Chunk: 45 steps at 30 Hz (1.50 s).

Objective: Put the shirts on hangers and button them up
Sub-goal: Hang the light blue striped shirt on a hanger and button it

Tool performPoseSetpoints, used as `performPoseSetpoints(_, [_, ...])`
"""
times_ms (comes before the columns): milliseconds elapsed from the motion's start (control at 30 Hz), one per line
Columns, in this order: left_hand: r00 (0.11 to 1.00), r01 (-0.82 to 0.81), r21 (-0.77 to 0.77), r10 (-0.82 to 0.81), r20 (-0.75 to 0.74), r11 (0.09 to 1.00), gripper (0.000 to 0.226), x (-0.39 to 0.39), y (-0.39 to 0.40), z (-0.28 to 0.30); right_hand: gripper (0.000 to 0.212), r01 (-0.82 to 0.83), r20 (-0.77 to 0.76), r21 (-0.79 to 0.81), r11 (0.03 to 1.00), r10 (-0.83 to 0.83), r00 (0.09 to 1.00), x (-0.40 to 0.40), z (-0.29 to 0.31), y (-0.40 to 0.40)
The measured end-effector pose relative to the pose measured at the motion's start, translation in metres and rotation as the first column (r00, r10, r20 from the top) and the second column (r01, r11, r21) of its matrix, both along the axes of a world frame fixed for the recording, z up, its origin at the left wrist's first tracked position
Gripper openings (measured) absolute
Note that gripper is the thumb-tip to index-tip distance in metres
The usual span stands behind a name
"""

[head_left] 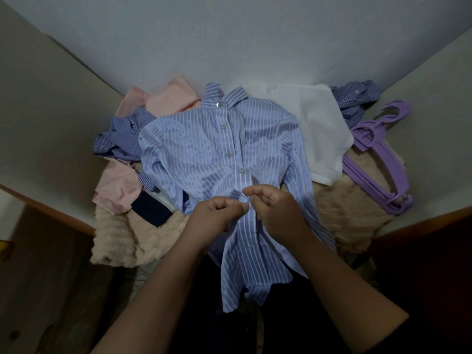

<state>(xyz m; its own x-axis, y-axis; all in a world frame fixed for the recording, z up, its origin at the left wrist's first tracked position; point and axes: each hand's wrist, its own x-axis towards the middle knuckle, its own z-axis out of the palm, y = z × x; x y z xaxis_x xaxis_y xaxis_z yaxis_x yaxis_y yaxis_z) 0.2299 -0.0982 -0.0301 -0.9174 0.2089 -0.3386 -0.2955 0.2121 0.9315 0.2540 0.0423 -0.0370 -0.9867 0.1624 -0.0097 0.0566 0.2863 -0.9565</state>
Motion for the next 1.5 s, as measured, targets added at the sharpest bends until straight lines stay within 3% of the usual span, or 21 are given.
performPoseSetpoints(100, [0.99, -0.02, -0.057, 0.012, -0.142, 0.998, 0.017, 0.001, 0.002, 0.003, 0.02, 0.039, 0.065, -0.179, 0.983, -0.028, 0.998, -0.001, 0.002, -0.002])
performPoseSetpoints(267, [0.876, -0.159, -0.236, 0.027, -0.481, 0.959, 0.015, 0.007, 0.007, -0.003, 0.014, 0.152, 0.191, -0.417, 0.896, -0.077, 0.979, -0.005, 0.006, -0.004])
performPoseSetpoints(467, [0.825, -0.168, -0.248, -0.002, -0.566, 0.954, 0.015, 0.01, 0.013, -0.008, 0.025, 0.149, 0.107, -0.321, 0.936, -0.12, 0.987, -0.012, -0.001, -0.001])
performPoseSetpoints(600, [0.87, -0.182, -0.199, 0.064, -0.49, 0.963, 0.012, 0.008, 0.012, -0.006, 0.023, 0.149, 0.123, -0.419, 0.896, -0.107, 0.987, -0.013, -0.003, 0.0])
performPoseSetpoints(867, [0.967, -0.164, 0.097, 0.179, -0.179, 0.982, 0.009, 0.007, 0.008, -0.003, 0.031, 0.13, 0.151, -0.534, 0.835, -0.058, 0.987, -0.017, -0.005, 0.005])
performPoseSetpoints(1033, [0.976, -0.137, 0.125, 0.155, -0.153, 0.983, 0.01, 0.007, 0.005, -0.004, 0.036, 0.099, 0.136, -0.56, 0.823, -0.026, 0.99, -0.019, -0.01, 0.006])
performPoseSetpoints(1233, [0.99, -0.093, 0.326, 0.053, 0.128, 0.941, 0.028, -0.008, 0.005, -0.001, 0.034, -0.028, 0.095, -0.617, 0.786, 0.109, 0.989, -0.024, -0.009, 0.012])
performPoseSetpoints(1400, [0.998, -0.027, 0.228, 0.016, 0.053, 0.973, 0.015, -0.006, 0.01, 0.002, 0.025, 0.052, 0.069, -0.617, 0.785, -0.012, 0.998, -0.037, 0.015, 0.009])
performPoseSetpoints(1500, [0.99, -0.101, 0.29, 0.067, 0.124, 0.952, 0.017, -0.008, 0.006, 0.004, 0.021, 0.052, 0.057, -0.652, 0.756, -0.019, 0.998, -0.038, 0.019, 0.011])
